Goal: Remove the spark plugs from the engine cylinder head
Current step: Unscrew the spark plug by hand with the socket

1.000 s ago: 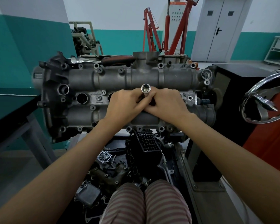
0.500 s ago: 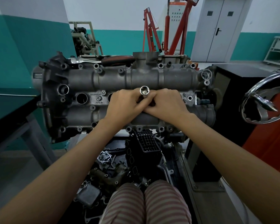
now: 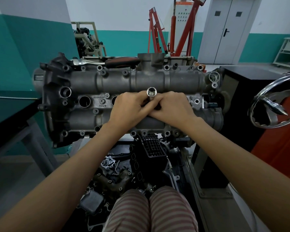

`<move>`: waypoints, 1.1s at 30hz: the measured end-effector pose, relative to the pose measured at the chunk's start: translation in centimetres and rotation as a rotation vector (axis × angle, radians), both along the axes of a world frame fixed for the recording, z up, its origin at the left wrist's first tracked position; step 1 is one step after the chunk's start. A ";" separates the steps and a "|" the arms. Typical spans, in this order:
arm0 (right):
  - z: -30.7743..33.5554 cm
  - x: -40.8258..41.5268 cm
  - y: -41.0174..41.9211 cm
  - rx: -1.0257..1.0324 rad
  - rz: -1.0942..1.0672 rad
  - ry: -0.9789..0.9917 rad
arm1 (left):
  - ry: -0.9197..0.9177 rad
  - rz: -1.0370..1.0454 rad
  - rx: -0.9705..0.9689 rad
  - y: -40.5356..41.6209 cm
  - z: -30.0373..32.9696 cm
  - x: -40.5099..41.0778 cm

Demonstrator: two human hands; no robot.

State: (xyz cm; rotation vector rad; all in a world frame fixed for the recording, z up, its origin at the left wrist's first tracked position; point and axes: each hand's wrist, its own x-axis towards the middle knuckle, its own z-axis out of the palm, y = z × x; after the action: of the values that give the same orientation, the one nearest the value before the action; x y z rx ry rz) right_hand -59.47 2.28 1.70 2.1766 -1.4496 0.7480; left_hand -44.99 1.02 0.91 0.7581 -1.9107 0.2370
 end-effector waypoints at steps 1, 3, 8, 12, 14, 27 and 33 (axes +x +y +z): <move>0.0 0.0 -0.1 0.000 0.000 0.005 | -0.004 0.007 0.000 0.0 -0.1 0.0; -0.1 0.0 -0.2 -0.003 0.006 0.036 | -0.014 0.006 -0.002 0.0 -0.1 -0.1; -0.1 0.1 0.1 -0.023 0.036 0.022 | -0.030 -0.008 0.002 0.3 0.0 -0.2; 0.0 0.1 0.0 -0.003 0.004 0.001 | -0.030 0.033 -0.006 0.0 -0.1 -0.1; 0.0 0.0 -0.1 -0.001 -0.009 0.011 | -0.022 0.055 0.008 -0.1 0.0 0.0; 0.0 0.2 0.2 -0.011 -0.002 -0.013 | -0.067 0.061 0.003 0.2 0.0 -0.1; -0.1 0.1 0.0 -0.014 0.012 0.029 | -0.060 0.015 0.019 0.3 0.1 -0.1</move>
State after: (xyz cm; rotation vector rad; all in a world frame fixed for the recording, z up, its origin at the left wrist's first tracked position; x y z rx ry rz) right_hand -59.36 2.28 1.61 2.1790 -1.4144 0.7259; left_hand -45.12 1.30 1.00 0.7862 -1.9673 0.2540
